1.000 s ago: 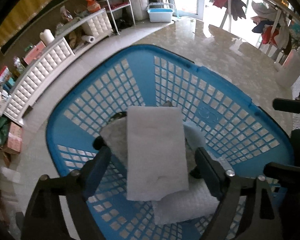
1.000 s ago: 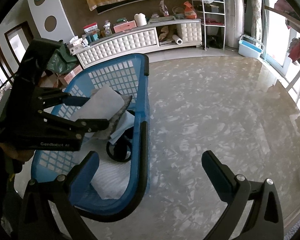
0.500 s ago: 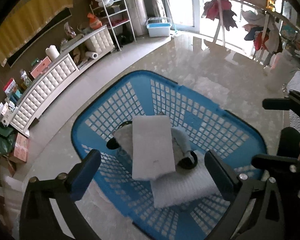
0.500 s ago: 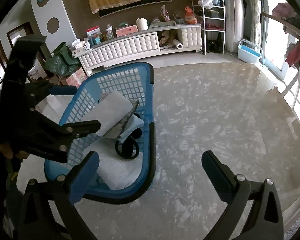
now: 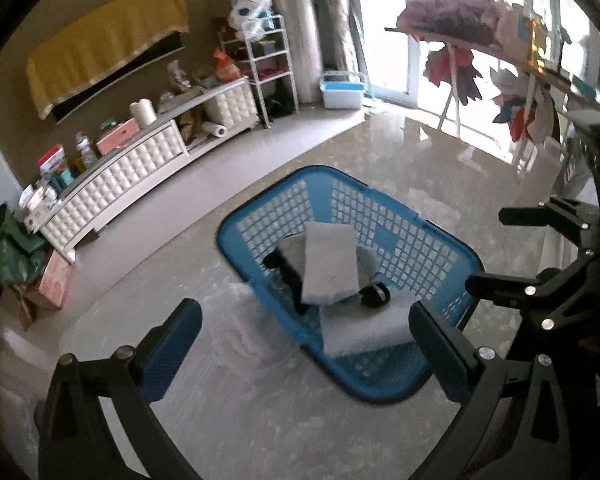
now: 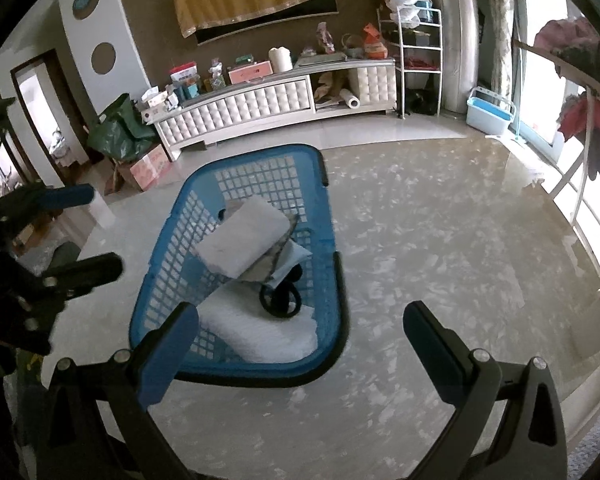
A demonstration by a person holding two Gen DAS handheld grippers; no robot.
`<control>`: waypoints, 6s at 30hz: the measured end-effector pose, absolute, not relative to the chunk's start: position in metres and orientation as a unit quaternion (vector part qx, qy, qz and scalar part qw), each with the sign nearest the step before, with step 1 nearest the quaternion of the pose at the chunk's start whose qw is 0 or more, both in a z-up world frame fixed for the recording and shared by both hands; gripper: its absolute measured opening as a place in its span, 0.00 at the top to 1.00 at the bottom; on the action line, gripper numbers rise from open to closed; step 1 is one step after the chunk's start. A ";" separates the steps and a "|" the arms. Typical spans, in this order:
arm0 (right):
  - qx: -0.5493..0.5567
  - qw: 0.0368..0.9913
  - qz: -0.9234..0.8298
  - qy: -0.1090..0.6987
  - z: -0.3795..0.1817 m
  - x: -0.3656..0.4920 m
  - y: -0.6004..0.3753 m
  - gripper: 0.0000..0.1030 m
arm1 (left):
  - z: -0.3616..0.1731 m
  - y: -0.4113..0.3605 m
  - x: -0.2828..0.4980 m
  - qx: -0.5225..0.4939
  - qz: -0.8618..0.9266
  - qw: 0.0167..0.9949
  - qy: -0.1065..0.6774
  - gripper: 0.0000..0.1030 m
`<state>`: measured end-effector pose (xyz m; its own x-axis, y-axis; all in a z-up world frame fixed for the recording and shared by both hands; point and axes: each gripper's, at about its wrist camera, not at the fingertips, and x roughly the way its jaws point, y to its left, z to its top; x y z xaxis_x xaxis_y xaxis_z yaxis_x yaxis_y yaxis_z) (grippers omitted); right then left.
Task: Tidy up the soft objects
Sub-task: 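Withdraw the left gripper up from the basket, then move both grippers toward the white quilted cloth on the floor, then grasp the white quilted cloth with the right gripper and lift it, then carry the white cloth over the basket and lower it inside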
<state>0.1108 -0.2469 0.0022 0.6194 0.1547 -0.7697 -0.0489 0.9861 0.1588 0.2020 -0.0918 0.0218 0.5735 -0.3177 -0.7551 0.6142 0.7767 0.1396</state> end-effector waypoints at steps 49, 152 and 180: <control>-0.124 0.847 0.159 0.493 -0.045 0.183 -0.029 0.00 | -0.065 0.167 0.204 0.007 -0.110 0.890 0.442 0.00; -0.078 0.895 0.141 0.416 0.036 0.137 -0.101 0.90 | 0.025 0.092 0.192 0.030 -0.177 0.906 0.384 0.00; -0.140 0.896 0.097 0.410 -0.016 0.163 -0.156 0.91 | -0.003 -0.004 0.229 0.074 -0.227 0.882 0.405 0.00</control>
<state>0.1634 -0.1563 -0.0162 0.6443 0.0579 -0.7626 -0.2884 0.9419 -0.1722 0.2292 -0.0044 -0.0030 0.5682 -0.3406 -0.7491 0.4606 0.8860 -0.0534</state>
